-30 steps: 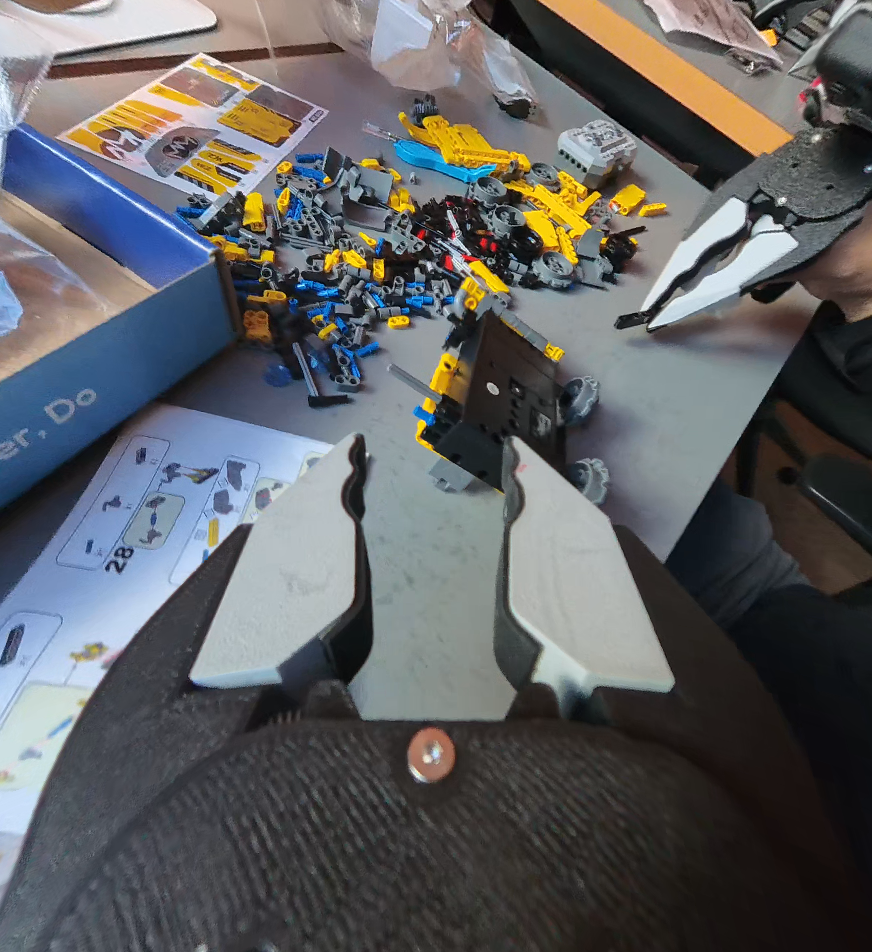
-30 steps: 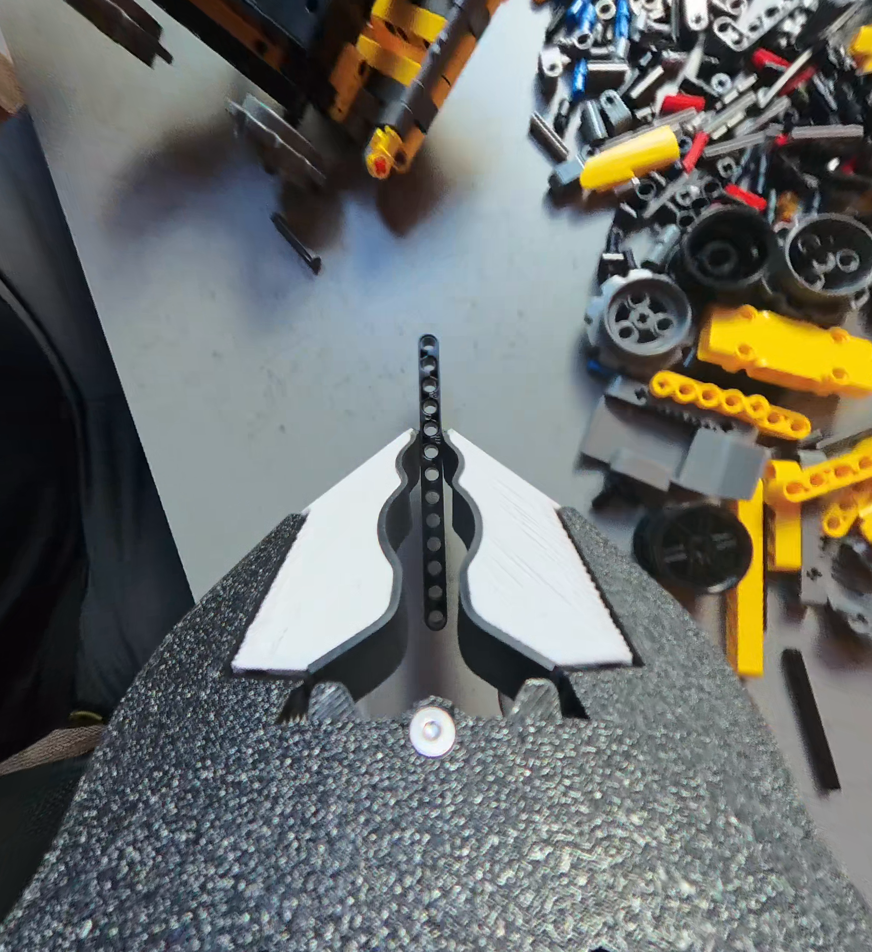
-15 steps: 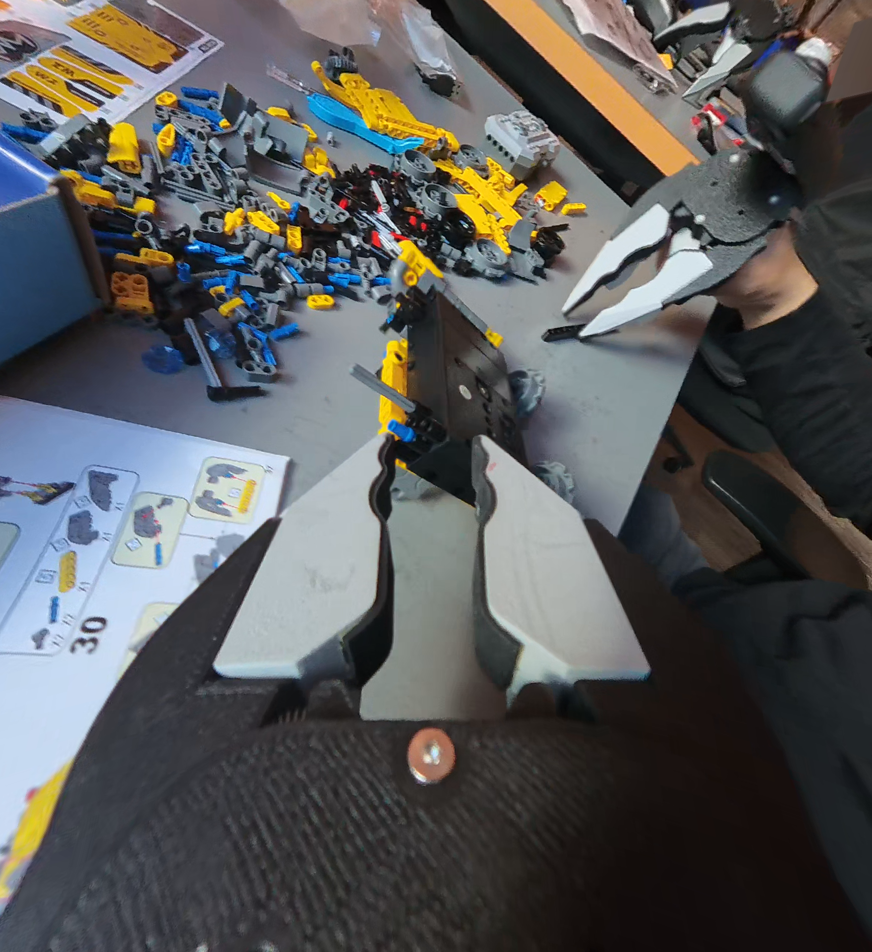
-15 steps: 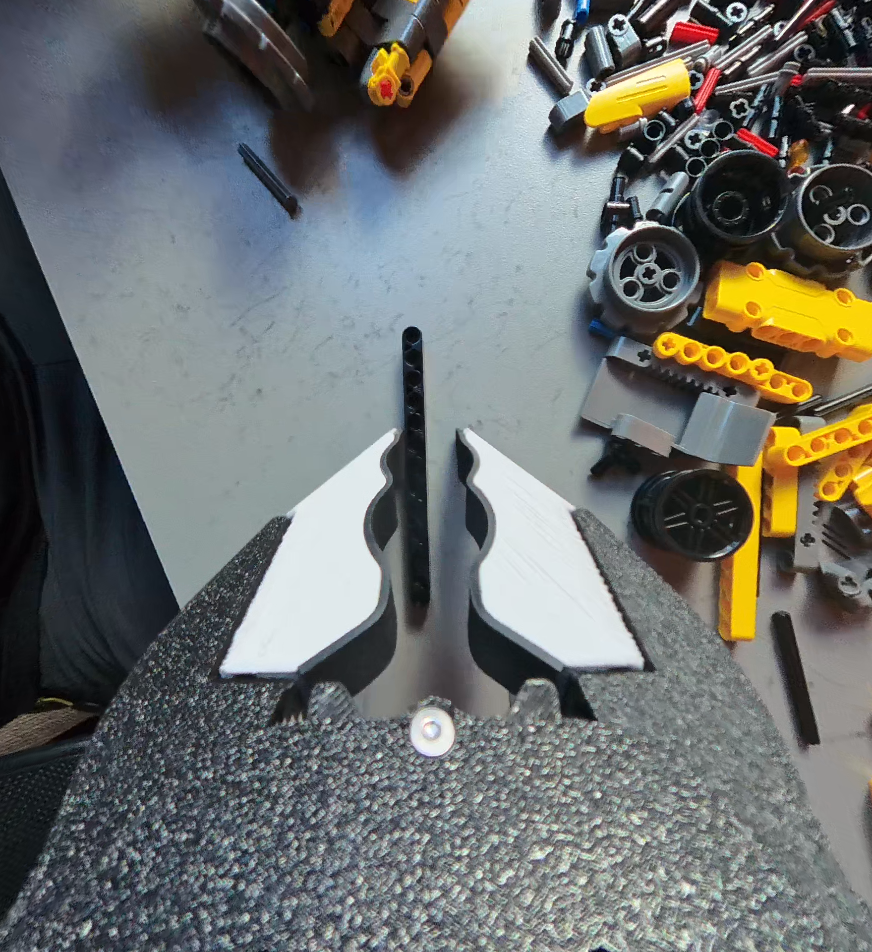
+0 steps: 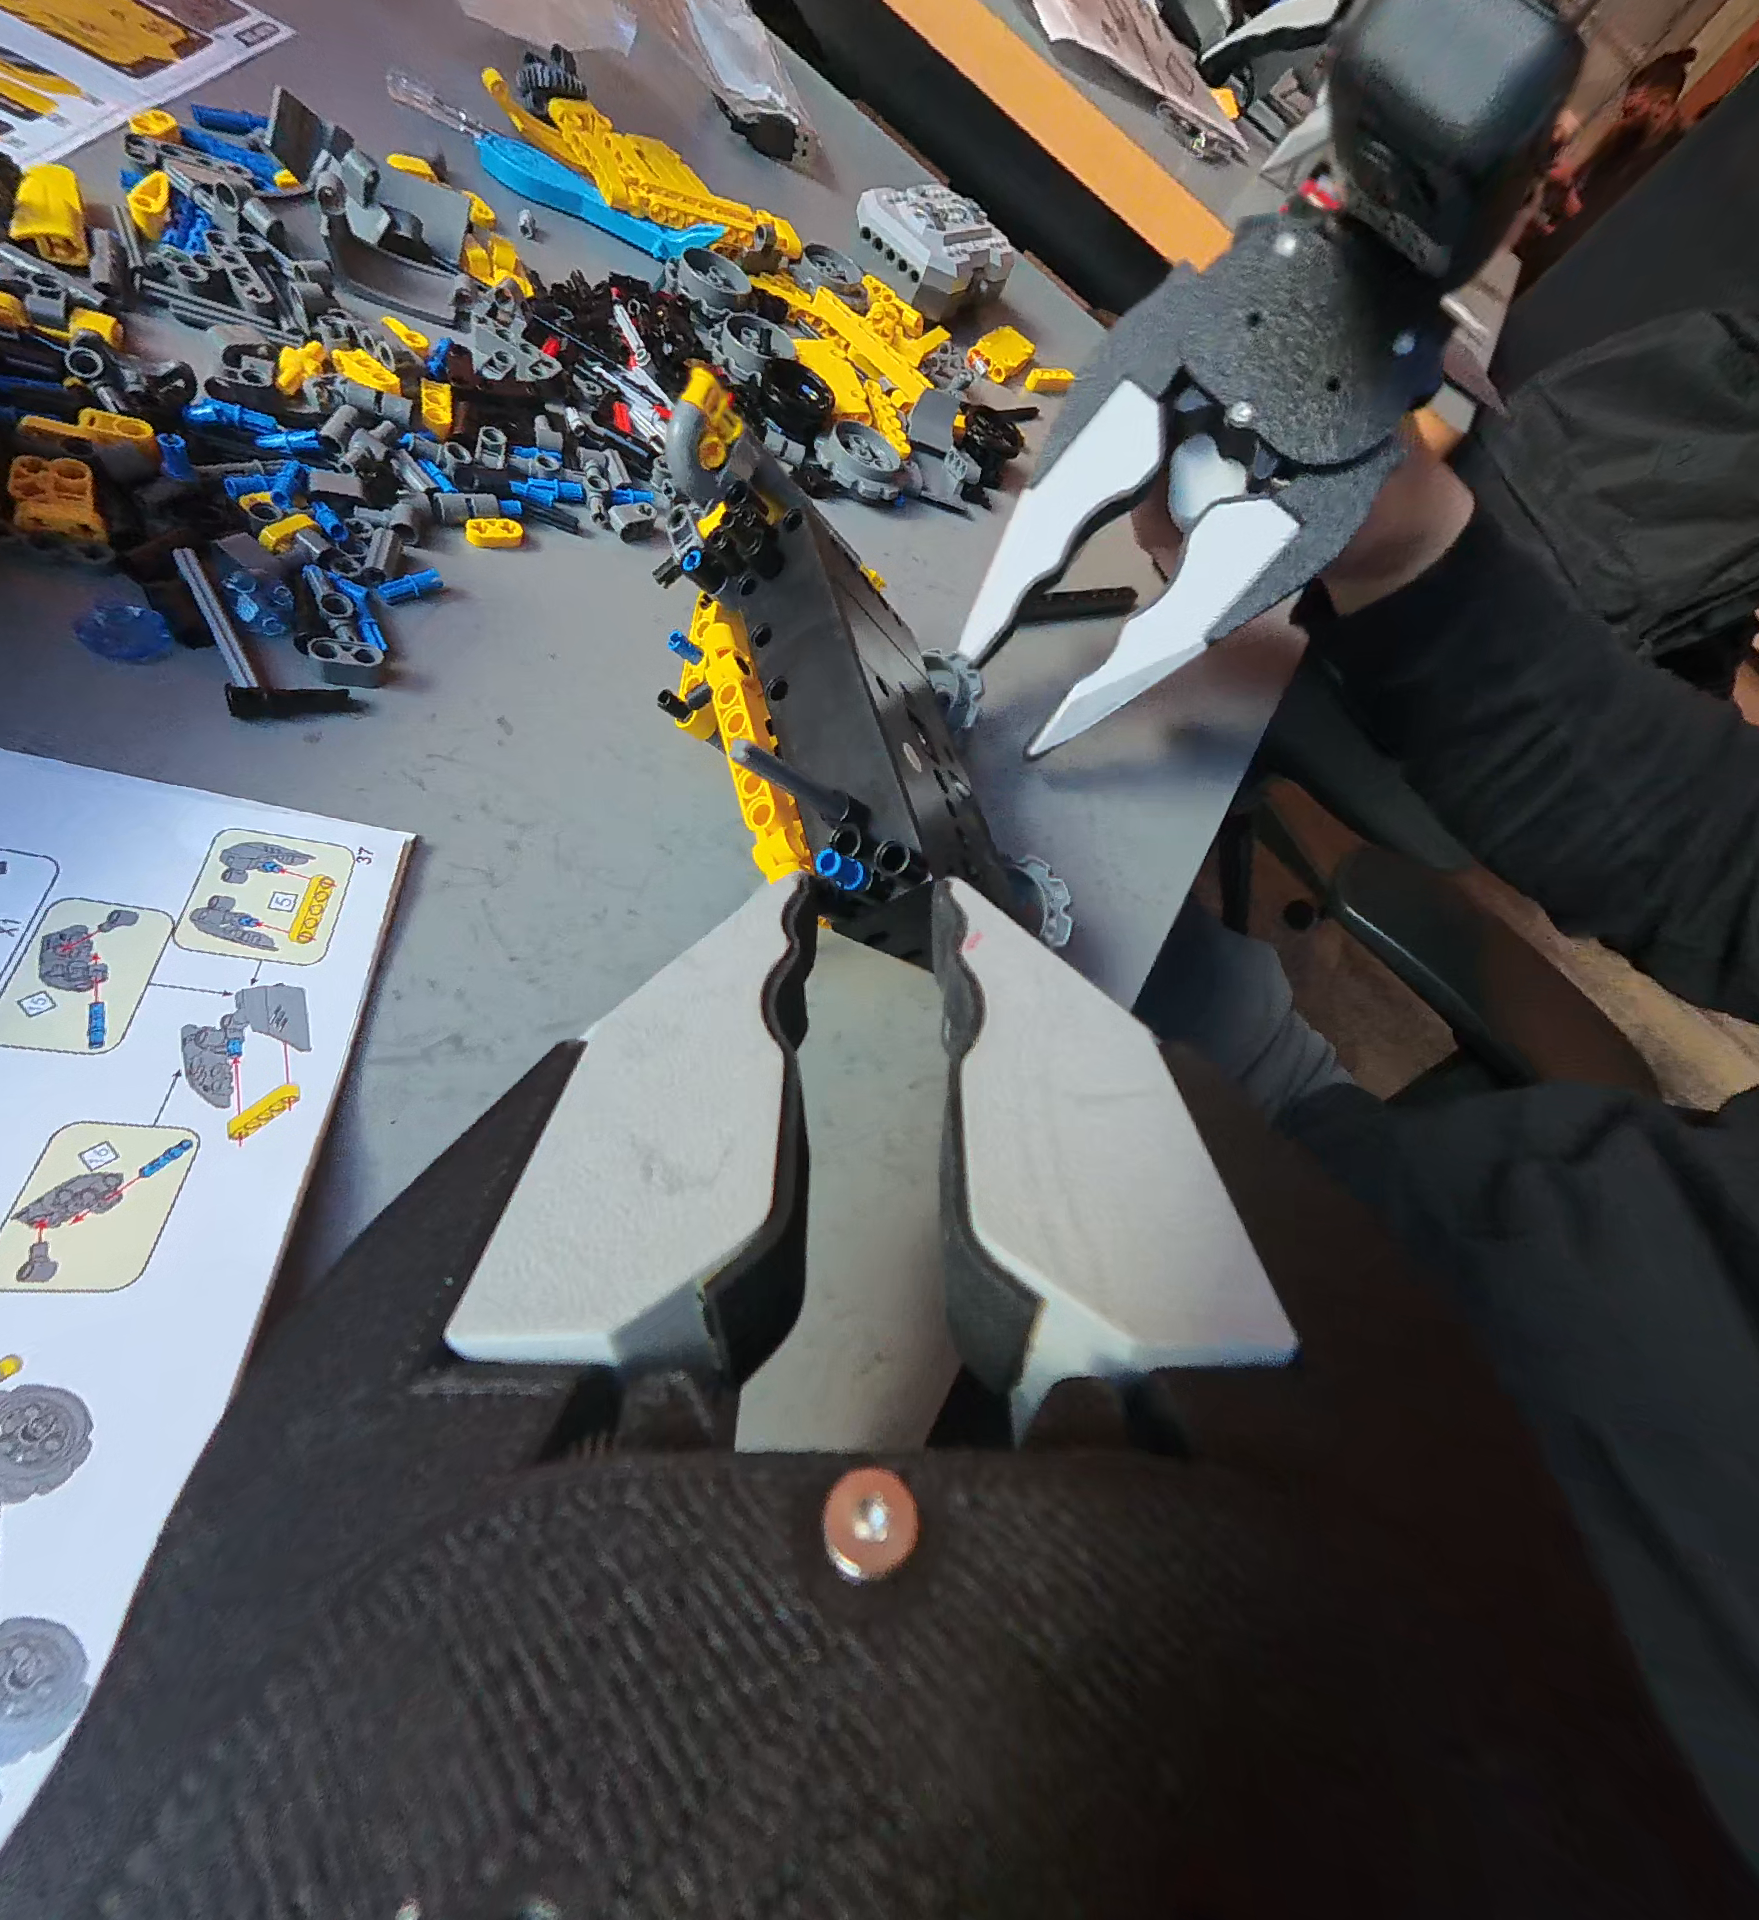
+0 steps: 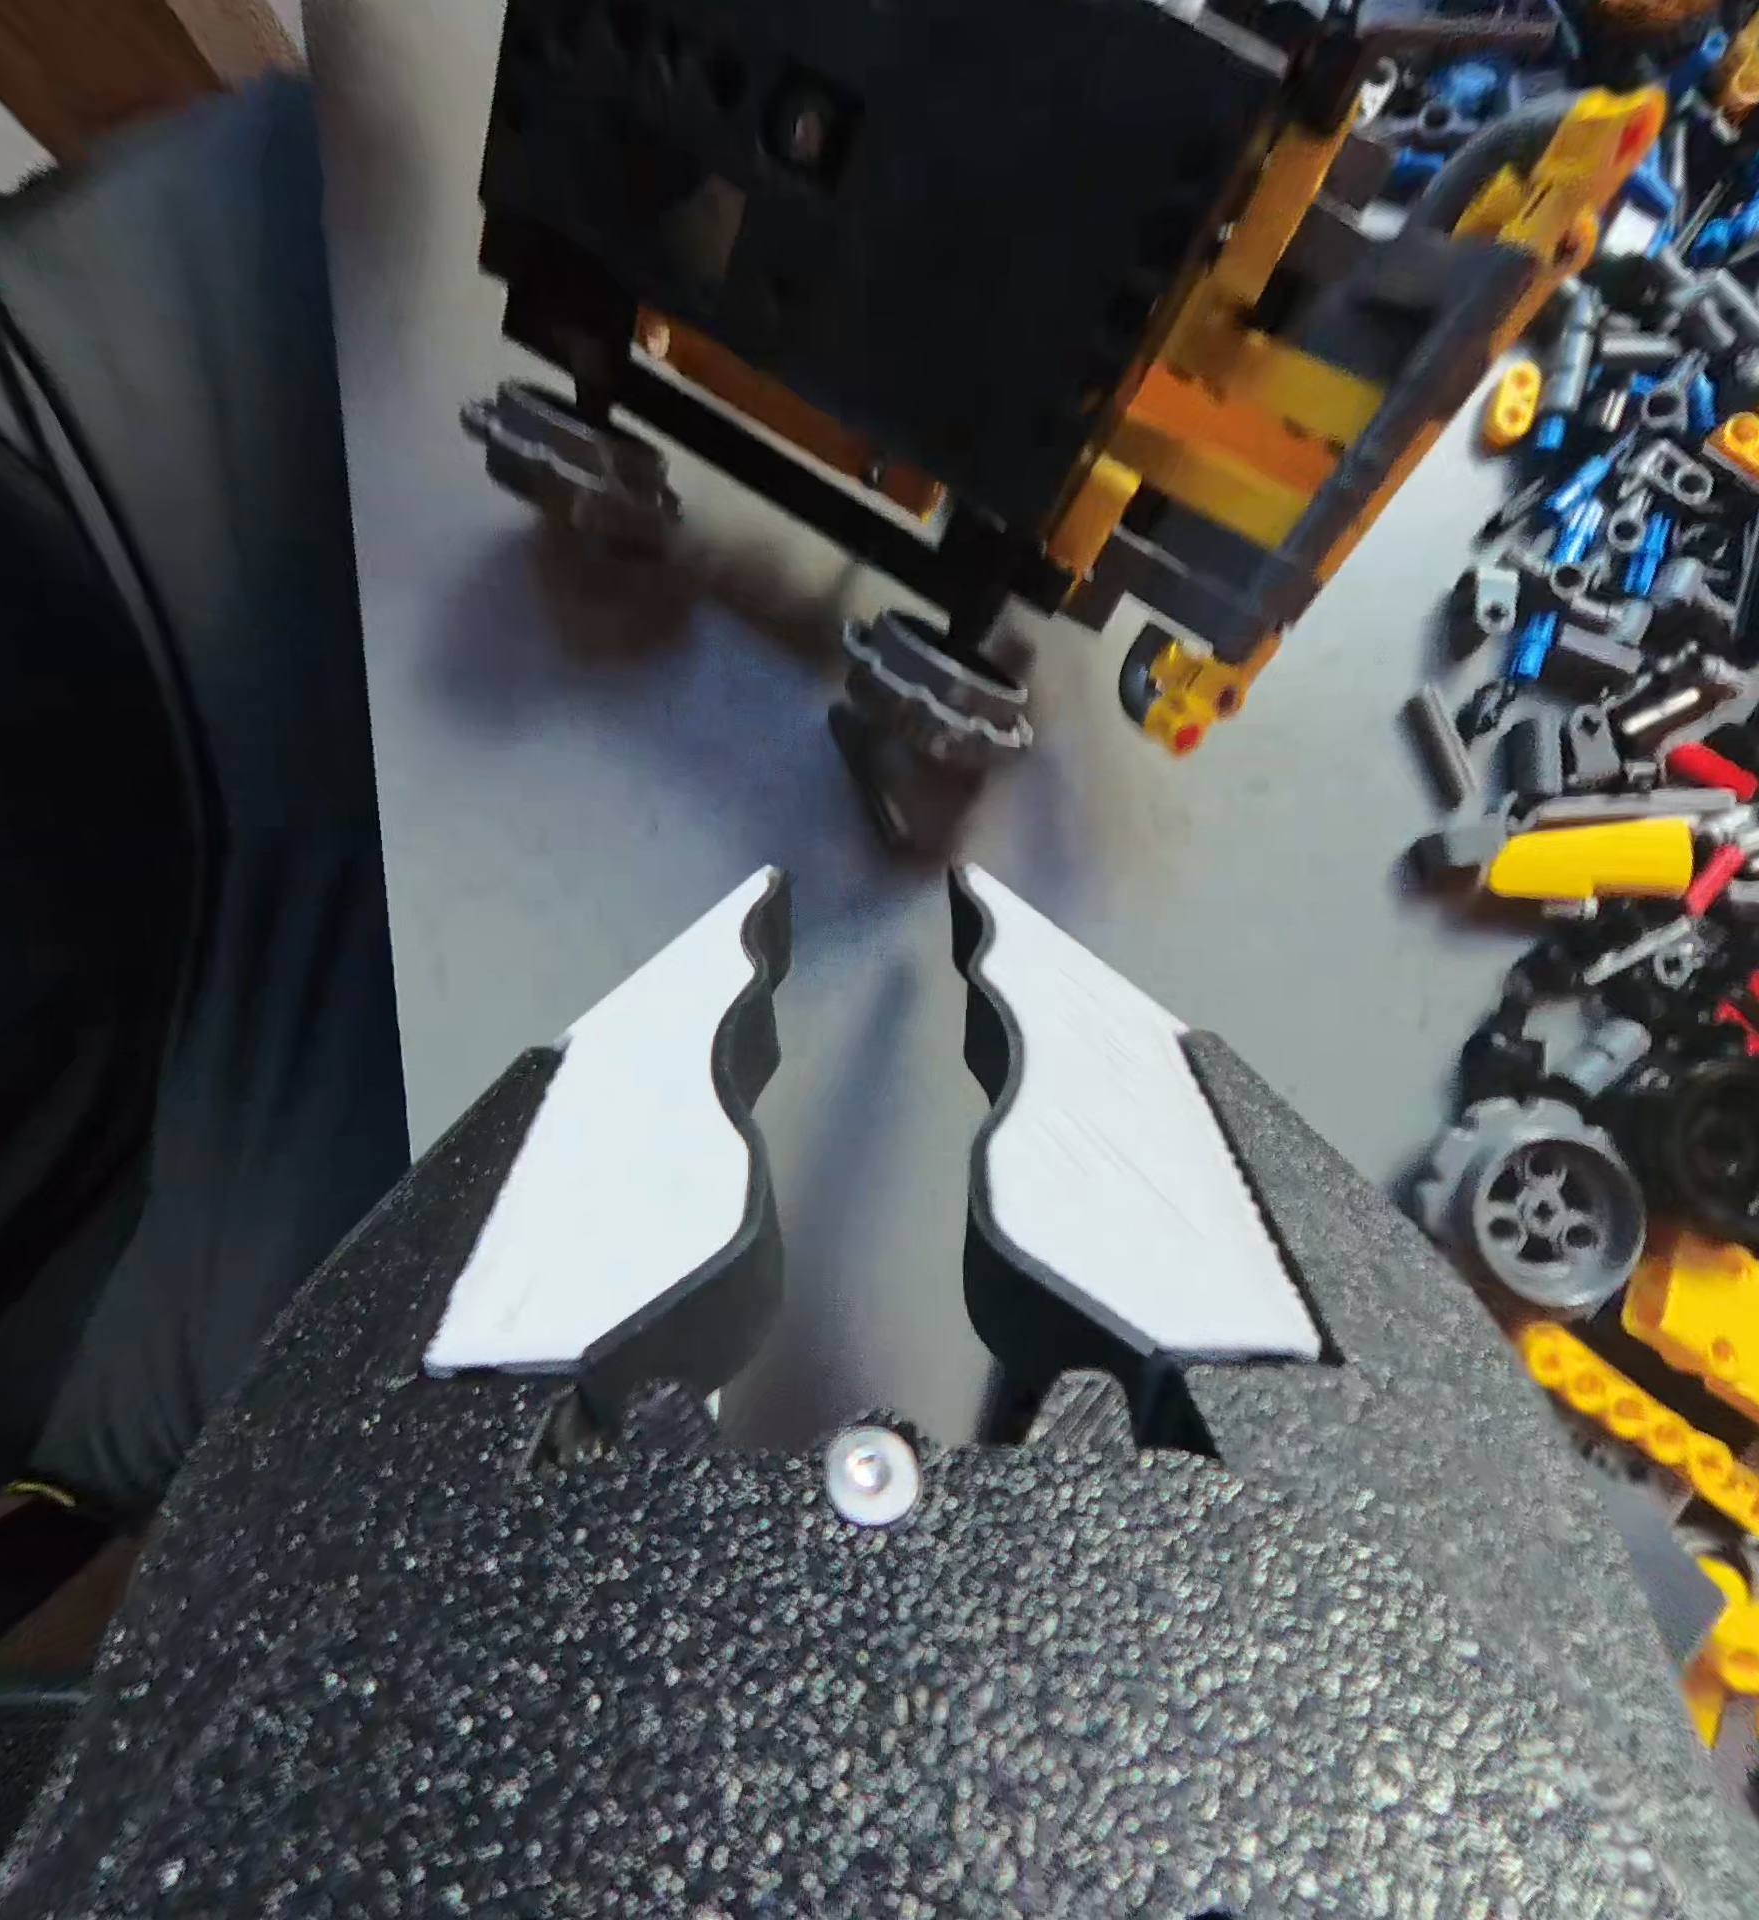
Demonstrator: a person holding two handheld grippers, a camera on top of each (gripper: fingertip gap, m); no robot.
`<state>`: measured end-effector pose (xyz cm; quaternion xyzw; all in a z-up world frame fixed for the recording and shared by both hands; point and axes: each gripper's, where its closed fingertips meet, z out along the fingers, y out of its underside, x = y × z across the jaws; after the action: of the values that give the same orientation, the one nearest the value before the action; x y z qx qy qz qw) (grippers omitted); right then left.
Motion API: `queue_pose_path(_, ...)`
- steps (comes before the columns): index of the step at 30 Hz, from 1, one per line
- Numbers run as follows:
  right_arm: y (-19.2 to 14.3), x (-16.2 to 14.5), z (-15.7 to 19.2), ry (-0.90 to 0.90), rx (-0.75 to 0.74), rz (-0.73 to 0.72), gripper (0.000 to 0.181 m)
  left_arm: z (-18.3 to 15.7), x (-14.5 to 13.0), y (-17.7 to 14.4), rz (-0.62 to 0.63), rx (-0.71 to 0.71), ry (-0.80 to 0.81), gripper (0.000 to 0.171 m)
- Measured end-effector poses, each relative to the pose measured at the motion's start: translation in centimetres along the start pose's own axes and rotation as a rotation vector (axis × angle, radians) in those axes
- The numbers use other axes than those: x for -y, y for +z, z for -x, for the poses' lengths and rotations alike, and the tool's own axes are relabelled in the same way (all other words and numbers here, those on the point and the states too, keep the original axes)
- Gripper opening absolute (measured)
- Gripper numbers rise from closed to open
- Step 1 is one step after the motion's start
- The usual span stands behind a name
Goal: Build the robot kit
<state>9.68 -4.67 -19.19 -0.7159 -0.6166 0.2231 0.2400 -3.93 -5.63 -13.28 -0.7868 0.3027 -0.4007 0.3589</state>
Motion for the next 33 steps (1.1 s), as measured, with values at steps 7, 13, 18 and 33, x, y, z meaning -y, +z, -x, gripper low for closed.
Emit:
queue_pose_path(7, 1.9, 0.6, 0.5, 0.003, 0.144, 0.082, 0.005, -0.3, -0.1, -0.1, -0.013, -0.017, -0.005, 0.019)
queue_pose_path(13, 0.1, -1.9, 1.3, 0.046, 0.118, 0.138, 0.005, -2.0, -0.6, 0.6, 0.005, -0.07, -0.003, 0.019)
queue_pose_path(18, -4.5, -6.2, 1.0, 0.156, 0.004, 0.111, 0.005, -5.7, -1.5, 2.4, 0.022, -0.17, 0.02, 0.018)
queue_pose_path(33, -12.3, -16.4, -2.7, 0.456, -0.275, 0.024, 0.005, -5.3, 1.2, 0.5, 0.118, 0.01, 0.468, 0.044)
